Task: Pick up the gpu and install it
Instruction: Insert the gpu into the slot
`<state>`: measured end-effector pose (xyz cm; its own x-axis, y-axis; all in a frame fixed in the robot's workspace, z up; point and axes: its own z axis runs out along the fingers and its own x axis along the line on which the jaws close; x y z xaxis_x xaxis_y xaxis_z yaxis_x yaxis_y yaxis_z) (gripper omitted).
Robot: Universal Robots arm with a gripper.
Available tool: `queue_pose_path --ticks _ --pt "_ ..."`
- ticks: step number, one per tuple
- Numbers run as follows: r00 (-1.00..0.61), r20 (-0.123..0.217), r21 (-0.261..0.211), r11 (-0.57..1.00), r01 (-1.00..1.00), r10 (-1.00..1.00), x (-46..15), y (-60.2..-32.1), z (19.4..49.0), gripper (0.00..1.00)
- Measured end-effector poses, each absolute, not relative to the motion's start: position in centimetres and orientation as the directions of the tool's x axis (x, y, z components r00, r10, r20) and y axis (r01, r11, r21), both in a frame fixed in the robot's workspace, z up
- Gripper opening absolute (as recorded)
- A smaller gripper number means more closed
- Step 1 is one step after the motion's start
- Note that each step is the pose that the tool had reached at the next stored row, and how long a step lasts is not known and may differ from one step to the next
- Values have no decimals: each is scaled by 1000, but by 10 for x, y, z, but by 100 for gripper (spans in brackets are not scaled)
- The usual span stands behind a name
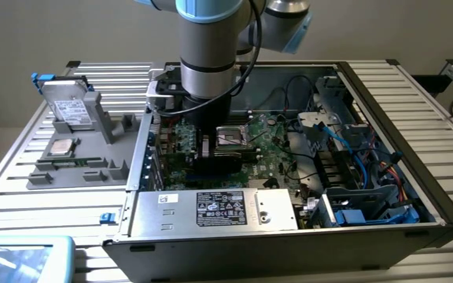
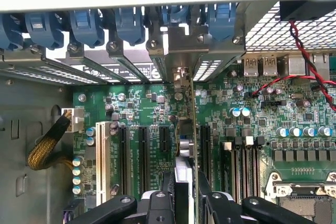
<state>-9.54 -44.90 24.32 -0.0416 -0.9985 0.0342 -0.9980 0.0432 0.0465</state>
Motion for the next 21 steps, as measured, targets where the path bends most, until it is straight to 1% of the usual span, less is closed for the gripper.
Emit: queue_pose_path --ticks 21 --pt "-41 36 43 43 -998 -998 -97 -449 243 28"
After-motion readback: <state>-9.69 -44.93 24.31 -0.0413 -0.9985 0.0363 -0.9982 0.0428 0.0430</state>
